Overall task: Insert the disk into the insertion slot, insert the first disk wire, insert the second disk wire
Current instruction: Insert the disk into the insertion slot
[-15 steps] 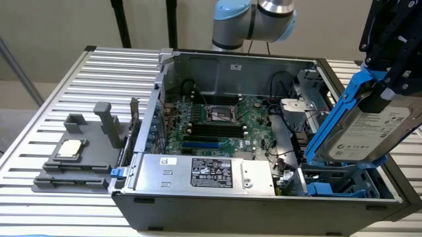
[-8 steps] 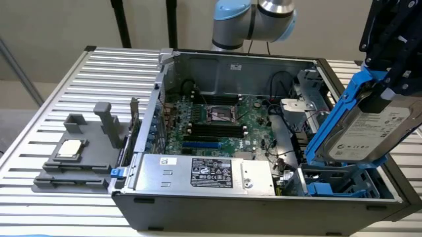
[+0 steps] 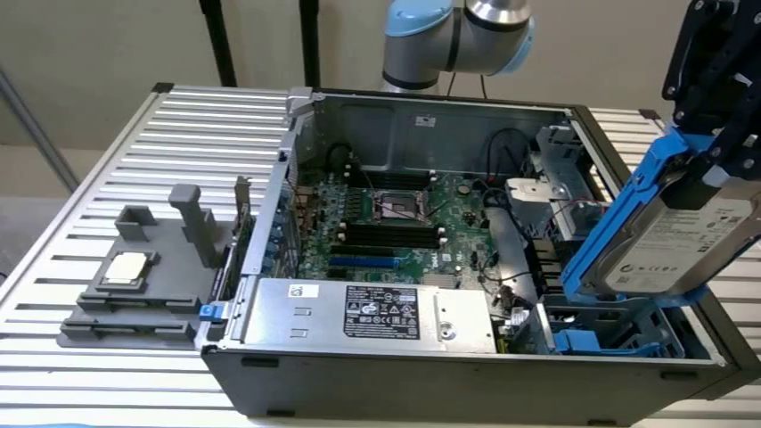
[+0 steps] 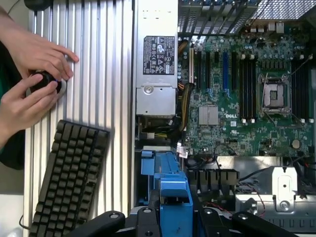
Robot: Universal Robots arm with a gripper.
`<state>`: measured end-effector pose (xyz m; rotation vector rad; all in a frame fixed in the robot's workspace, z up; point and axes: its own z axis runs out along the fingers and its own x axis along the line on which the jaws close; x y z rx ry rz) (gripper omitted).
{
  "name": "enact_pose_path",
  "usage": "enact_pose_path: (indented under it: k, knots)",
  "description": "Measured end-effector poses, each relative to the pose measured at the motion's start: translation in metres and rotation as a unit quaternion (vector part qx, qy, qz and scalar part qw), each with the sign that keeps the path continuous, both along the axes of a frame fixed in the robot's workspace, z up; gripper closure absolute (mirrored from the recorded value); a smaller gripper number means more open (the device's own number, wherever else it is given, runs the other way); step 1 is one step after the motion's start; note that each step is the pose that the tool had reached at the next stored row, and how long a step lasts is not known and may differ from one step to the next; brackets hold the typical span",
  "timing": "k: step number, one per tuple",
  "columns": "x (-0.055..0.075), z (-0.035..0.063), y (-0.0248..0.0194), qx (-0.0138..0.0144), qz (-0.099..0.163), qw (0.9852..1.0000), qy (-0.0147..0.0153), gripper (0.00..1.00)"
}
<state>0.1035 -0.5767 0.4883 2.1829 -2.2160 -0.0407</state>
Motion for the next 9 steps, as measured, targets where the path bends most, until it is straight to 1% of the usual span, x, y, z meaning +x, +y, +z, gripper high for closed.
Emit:
enact_pose_path:
  k: [9]
  knots:
    - [0.001,-0.0165,-0.0065,0.0001,0.006,1.0000,0.0001,0.67]
